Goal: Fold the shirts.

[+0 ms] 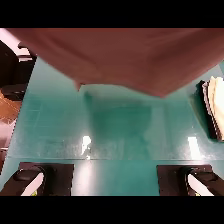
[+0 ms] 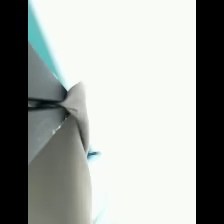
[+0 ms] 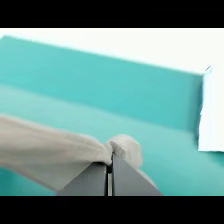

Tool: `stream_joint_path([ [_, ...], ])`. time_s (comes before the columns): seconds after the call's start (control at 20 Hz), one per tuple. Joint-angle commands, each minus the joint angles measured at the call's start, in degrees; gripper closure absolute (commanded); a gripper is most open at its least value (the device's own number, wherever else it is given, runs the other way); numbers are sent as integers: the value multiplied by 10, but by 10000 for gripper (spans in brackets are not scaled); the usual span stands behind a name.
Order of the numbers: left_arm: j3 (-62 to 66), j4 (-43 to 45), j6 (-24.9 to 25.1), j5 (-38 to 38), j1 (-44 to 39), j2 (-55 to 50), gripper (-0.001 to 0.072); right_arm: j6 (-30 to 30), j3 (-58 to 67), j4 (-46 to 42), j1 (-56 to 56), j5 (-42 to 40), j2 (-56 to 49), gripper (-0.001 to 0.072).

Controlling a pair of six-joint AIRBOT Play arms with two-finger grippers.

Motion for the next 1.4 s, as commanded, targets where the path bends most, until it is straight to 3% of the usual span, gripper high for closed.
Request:
stream_joint_path([
  [0.0,37,7,0,41,0,21,685,0,-27,-2,-49,-42,50,699],
  [0.15,35,24,-2,33,0,4,685,0,28,22,-96,-2,12,699],
  [0.3,35,57,-17,-42,0,-58,684,-4,84,54,-104,40,-64,700],
  [0.6,12,79,-48,-205,0,-302,683,-26,-44,52,-57,42,-225,699],
  [0.85,-89,80,-43,-155,0,-480,682,-45,-82,54,-40,17,-397,699],
  [1.05,-94,85,-43,-119,1,-549,675,-44,-82,54,-38,-8,-471,697],
  [1.1,-94,85,-43,-111,1,-548,428,-44,-82,54,-38,-10,-478,671],
  [1.15,-90,83,-47,-109,3,-546,126,-44,-82,54,-40,-11,-481,438],
  [1.2,-82,83,-59,-122,10,-545,185,-44,-78,59,-44,-6,-481,270],
  [1.35,-71,66,-76,-189,49,-519,204,-50,-72,136,-72,47,-468,269],
])
